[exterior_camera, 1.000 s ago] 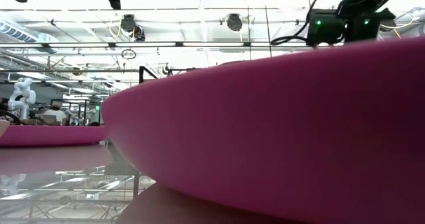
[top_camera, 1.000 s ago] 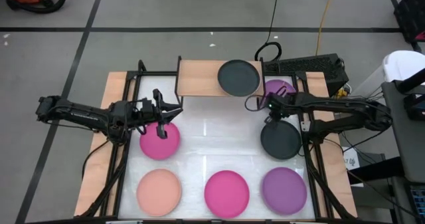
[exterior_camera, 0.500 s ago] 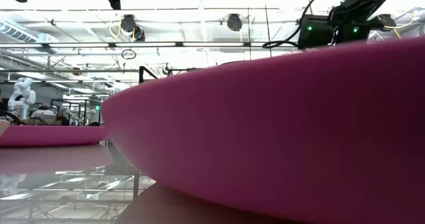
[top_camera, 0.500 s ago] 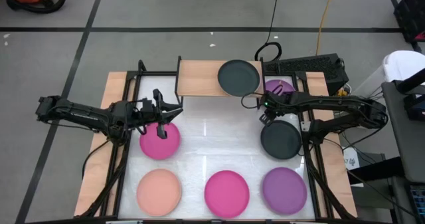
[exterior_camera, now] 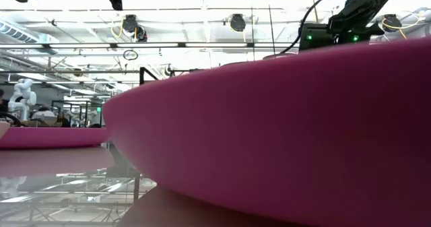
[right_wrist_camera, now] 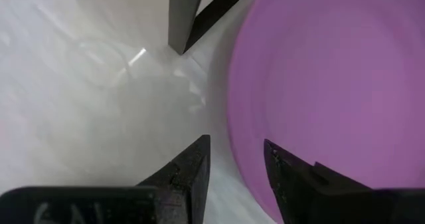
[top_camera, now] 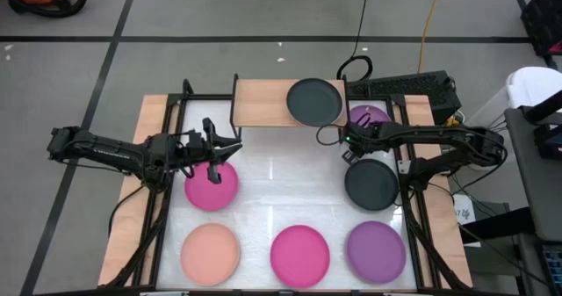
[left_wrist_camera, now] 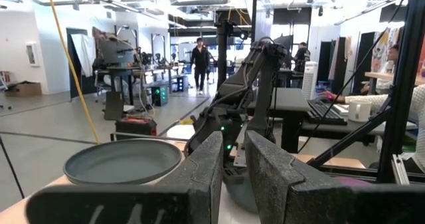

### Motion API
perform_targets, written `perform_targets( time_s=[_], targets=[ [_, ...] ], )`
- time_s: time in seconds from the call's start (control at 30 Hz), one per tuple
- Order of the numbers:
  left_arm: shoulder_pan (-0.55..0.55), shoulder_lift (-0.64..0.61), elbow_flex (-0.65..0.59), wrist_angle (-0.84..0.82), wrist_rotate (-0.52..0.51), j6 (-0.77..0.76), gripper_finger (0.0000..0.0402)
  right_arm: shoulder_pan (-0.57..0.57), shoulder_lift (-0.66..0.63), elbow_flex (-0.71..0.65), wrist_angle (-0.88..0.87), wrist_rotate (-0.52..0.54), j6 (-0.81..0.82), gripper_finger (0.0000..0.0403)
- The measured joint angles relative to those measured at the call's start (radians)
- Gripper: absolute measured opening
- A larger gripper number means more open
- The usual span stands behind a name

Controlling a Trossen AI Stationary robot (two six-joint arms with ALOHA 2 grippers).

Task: Place and stack plates onto a shelf
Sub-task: Stack the top purple plate on the black plate on the shelf

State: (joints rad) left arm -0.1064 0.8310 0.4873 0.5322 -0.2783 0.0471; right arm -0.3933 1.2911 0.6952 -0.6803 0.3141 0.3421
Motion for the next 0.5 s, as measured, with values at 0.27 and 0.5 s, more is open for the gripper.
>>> perform_targets(
  time_s=[0.27, 0.5],
  targets=[
    [0.0, 0.0, 0.0, -0.006, 0.0, 0.0, 0.0072, 0.001, 0.0, -0.054, 0.032, 0.0, -0.009, 0.0125],
    [0.0, 0.0, 0.0, -0.005, 0.0, 0.0, 0.0072, 0.0, 0.0, -0.126, 0.117, 0.002, 0.003, 0.0125]
  ],
)
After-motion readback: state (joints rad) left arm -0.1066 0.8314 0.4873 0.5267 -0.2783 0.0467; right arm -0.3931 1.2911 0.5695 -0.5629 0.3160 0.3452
